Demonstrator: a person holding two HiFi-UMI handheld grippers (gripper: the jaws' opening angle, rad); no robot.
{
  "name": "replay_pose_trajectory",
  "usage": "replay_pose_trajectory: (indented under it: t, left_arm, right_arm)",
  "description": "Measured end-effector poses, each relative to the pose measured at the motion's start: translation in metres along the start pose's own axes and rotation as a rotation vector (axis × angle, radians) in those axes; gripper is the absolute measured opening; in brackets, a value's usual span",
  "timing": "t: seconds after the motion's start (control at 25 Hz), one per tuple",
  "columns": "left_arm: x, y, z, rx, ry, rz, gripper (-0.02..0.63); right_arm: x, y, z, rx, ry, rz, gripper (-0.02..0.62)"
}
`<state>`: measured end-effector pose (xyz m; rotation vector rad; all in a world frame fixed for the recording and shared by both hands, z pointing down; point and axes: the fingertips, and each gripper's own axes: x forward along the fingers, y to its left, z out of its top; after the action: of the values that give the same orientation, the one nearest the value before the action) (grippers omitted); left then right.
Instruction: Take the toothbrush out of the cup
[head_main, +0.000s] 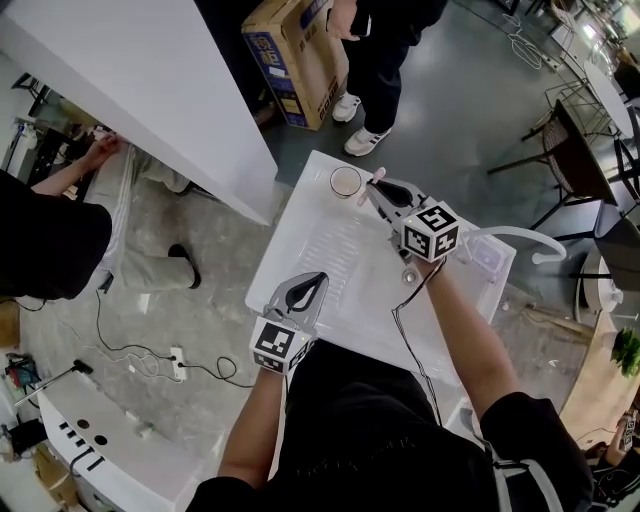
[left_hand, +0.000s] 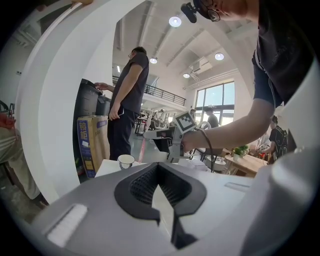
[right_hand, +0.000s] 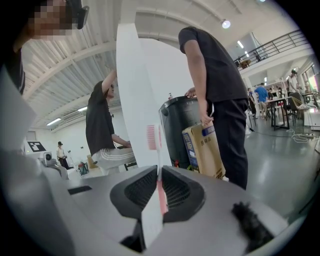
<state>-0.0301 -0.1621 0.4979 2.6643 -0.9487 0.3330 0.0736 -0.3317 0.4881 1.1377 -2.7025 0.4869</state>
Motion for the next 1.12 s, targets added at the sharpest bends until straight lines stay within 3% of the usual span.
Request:
replay_pose_trajectory:
  t: [1.12]
  left_arm:
    - [-0.008, -0.019, 0.01, 0.038, -0.03, -0.017, 0.006]
  right_arm:
    - [-0.052, 0.06, -0.006, 0.01, -0.028, 0.035, 0.038]
